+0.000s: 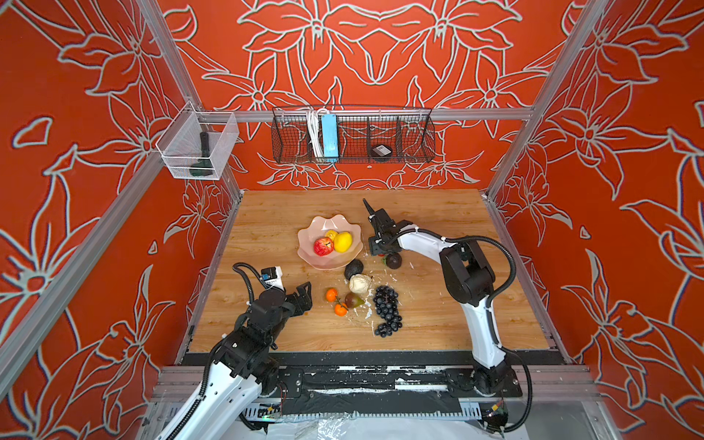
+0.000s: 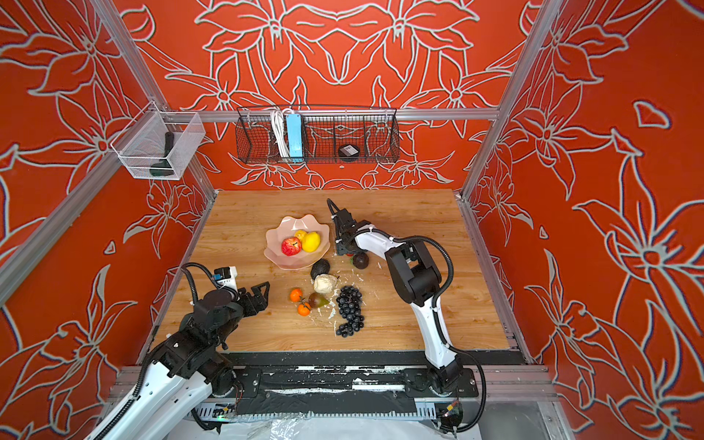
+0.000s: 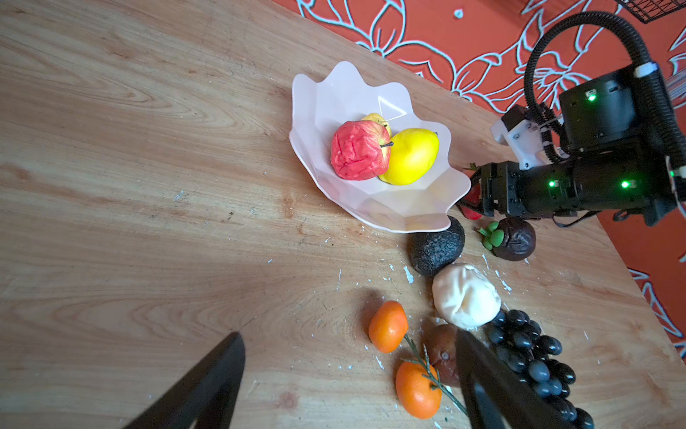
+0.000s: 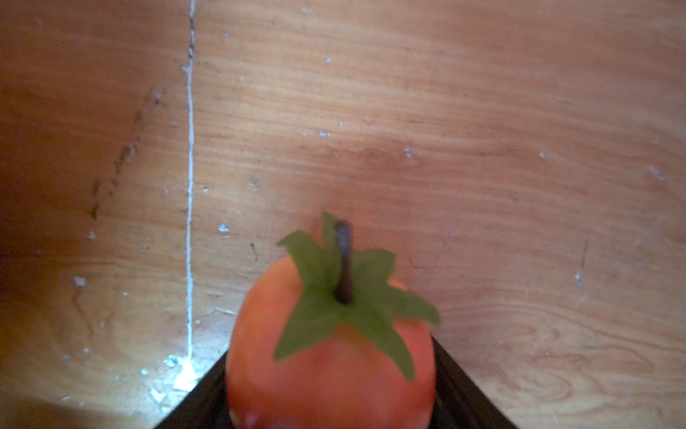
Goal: Arrange fruit in a fruit bowl
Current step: Pick up the fruit from the center of the table.
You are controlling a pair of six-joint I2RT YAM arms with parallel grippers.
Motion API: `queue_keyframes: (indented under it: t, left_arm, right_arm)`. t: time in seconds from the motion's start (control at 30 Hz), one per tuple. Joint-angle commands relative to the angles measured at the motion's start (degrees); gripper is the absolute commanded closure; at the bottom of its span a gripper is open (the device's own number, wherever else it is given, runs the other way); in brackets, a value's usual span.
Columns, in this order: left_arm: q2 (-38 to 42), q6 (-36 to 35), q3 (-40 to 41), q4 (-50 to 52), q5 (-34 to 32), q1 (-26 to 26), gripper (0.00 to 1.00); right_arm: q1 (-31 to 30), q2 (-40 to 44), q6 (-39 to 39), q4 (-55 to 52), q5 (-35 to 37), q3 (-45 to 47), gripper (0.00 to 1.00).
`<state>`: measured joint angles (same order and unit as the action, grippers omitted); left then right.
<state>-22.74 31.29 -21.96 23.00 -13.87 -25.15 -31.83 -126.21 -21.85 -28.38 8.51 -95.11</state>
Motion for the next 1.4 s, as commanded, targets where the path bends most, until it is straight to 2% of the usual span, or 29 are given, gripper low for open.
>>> queue_keyframes:
  t: [0.0, 0.2, 0.43, 0.63, 0.8, 0.93, 1.07, 1.23, 1.37]
  left_arm:
    - [0.17, -0.08, 0.86, -0.76, -0.37, -0.08, 0.11]
    - [-0.55, -0.05, 0.73, -1.03, -0.04, -0.08, 0.11]
    - [-1.46, -0.36, 0.86, -1.97, 0.85, -0.08, 0.11]
    - [-4.53, -0.83, 0.78, -4.07, 3.39, -0.08, 0.11]
    - [-8.43, -0.48, 0.26, -6.24, 6.68, -0.08, 0.11]
    - [-13.02, 0.83, -2.59, -6.14, 10.63, -0.08, 0.11]
    - [-18.95, 3.09, -7.28, -5.87, 17.79, -0.08, 0.11]
    - [-26.56, 3.63, -15.14, -2.28, 27.01, -0.08, 0.14]
    - [-29.35, 3.13, -19.79, 0.11, 33.13, -0.23, 0.21]
  right_arm:
    - [0.28, -0.07, 0.44, 0.23, -0.08, -0.21, 0.34]
    - [0.19, 3.72, 2.81, 1.80, -0.06, 2.12, 0.38]
    - [0.00, 12.68, 7.07, 6.44, -4.51, 8.38, 0.40]
    - [-0.64, 23.84, 10.14, 11.47, -9.30, 18.11, 0.41]
    - [-2.02, 34.53, 13.03, 19.31, -15.81, 29.97, 0.41]
    - [-4.41, 44.35, 15.00, 27.67, -20.00, 41.06, 0.41]
    - [-9.82, 51.85, 19.72, 34.74, -21.17, 50.27, 0.41]
    - [-14.88, 56.55, 22.75, 43.13, -21.63, 58.68, 0.41]
    - [-16.53, 58.18, 23.48, 48.40, -22.31, 63.23, 0.41]
